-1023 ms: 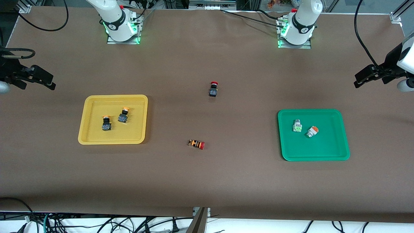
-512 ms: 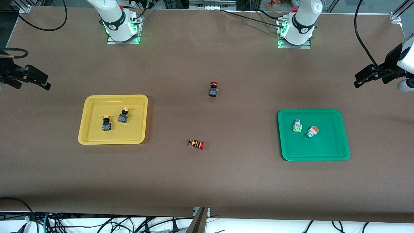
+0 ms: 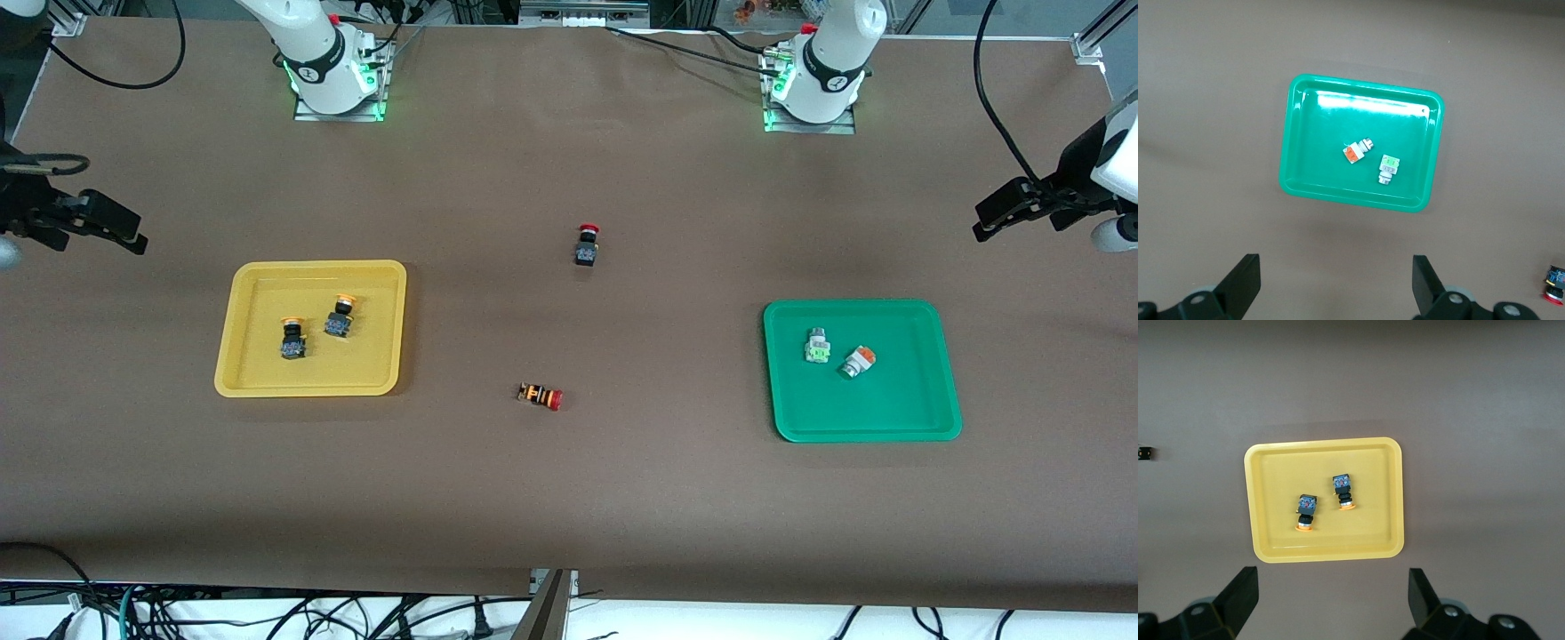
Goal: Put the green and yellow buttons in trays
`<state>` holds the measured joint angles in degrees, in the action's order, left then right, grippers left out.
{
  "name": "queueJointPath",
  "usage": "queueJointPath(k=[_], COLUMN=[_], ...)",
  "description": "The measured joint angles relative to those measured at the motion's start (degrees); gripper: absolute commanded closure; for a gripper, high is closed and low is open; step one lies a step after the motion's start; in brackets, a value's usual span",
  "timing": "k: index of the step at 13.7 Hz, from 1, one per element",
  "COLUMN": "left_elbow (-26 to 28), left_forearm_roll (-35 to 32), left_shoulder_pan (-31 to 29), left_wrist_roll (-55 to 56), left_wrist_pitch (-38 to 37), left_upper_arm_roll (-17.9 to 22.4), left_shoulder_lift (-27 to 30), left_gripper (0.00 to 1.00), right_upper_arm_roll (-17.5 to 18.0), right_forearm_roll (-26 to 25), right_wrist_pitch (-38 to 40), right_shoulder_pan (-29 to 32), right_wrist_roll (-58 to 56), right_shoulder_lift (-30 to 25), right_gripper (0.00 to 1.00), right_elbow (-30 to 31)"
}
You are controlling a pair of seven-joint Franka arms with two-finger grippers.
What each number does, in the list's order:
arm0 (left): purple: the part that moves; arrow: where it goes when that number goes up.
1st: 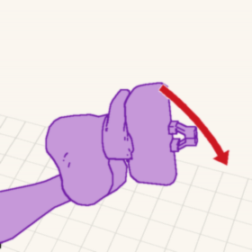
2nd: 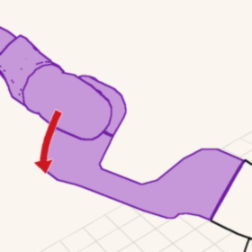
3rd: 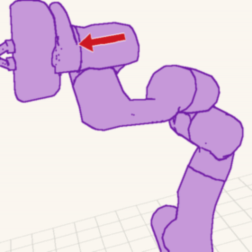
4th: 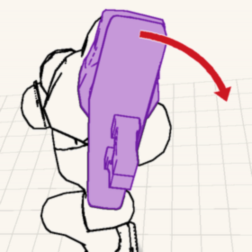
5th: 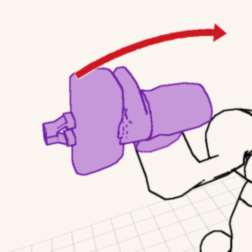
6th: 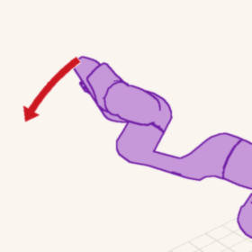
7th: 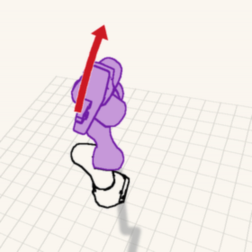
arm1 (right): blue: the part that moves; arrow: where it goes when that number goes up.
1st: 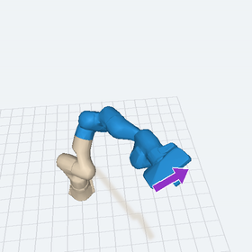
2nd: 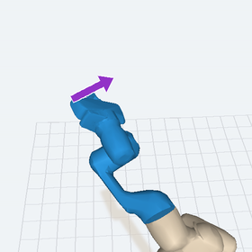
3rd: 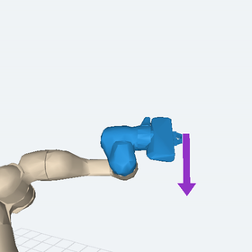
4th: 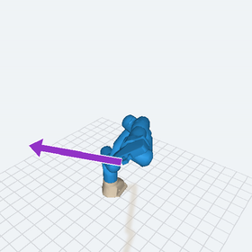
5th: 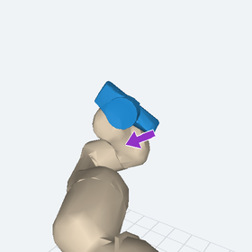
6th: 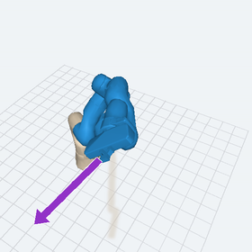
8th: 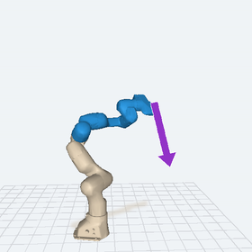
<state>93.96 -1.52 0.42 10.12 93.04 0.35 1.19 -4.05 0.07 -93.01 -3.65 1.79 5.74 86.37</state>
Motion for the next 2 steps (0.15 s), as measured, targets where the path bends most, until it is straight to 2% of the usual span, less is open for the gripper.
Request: queueJointPath(k=[2], left_elbow=[0.0], left_forearm_roll=[0.0], left_shoulder_pan=[0.0], left_wrist_roll=[0.0], left_wrist_pitch=[0.0], left_upper_arm_roll=[0.0], left_shoulder_lift=[0.0], left_gripper=[0.00], right_upper_arm_roll=[0.0], right_forearm_roll=[0.0], right_wrist_pitch=[0.1], right_shoulder_pan=[-0.1], right_wrist_roll=[0.0], right_shoulder_lift=[1.2], right_gripper=[0.01], right_elbow=[0.0])
